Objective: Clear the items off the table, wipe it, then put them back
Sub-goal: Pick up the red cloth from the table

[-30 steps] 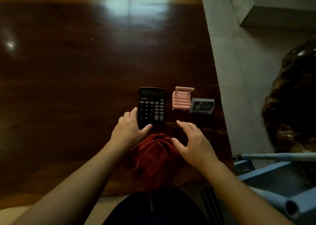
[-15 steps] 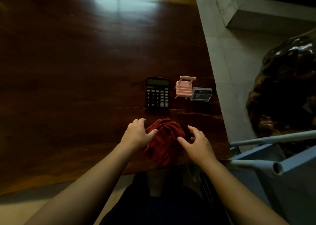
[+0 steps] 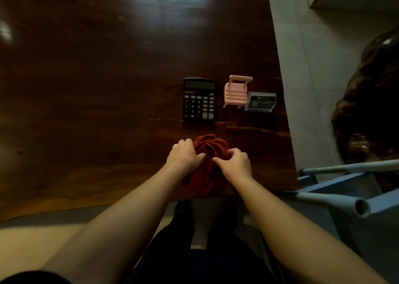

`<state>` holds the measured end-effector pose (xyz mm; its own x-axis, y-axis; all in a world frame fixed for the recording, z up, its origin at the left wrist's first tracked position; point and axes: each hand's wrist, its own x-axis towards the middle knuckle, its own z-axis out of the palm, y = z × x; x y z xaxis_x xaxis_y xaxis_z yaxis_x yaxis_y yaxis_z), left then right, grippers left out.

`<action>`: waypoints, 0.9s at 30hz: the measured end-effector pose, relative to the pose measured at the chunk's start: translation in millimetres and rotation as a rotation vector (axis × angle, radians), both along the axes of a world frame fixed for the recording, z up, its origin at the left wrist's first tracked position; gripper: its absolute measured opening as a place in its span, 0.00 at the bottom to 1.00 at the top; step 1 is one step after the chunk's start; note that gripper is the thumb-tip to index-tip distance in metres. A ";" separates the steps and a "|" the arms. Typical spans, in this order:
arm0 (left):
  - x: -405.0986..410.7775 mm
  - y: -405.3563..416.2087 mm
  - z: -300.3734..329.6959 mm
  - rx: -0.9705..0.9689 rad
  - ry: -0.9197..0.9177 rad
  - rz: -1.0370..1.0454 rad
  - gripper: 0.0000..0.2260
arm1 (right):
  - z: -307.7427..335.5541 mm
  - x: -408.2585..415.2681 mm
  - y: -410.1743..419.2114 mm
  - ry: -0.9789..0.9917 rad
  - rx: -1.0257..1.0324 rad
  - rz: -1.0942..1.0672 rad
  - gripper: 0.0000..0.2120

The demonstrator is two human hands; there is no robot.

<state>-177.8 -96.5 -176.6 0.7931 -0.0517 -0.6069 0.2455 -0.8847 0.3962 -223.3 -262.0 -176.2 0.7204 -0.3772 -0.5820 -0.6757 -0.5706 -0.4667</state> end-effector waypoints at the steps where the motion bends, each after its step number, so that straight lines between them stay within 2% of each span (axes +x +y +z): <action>1: 1.8 -3.1 -0.1 0.011 0.018 0.022 0.26 | -3.4 0.4 -1.3 -0.010 -0.004 0.001 0.29; 5: 10.0 -11.0 0.3 -0.099 0.149 0.140 0.14 | -11.4 4.8 -12.4 -0.019 0.088 -0.032 0.17; 11: 11.0 1.8 13.9 -0.426 0.262 0.219 0.09 | 0.5 -5.9 -32.0 -0.039 0.297 -0.094 0.16; 16: 8.0 3.6 46.3 -0.655 0.365 0.222 0.08 | 41.7 -28.8 -47.2 -0.143 0.434 -0.096 0.14; 20: 4.4 -13.5 86.4 -0.800 0.413 0.154 0.09 | 85.1 -51.2 -65.4 -0.260 0.462 -0.193 0.13; 24: -0.5 -44.6 124.6 -0.902 0.483 0.037 0.15 | 124.4 -83.4 -87.4 -0.408 0.491 -0.392 0.14; 27: -9.8 -79.8 149.0 -0.945 0.510 -0.056 0.10 | 149.9 -114.1 -107.2 -0.504 0.486 -0.536 0.16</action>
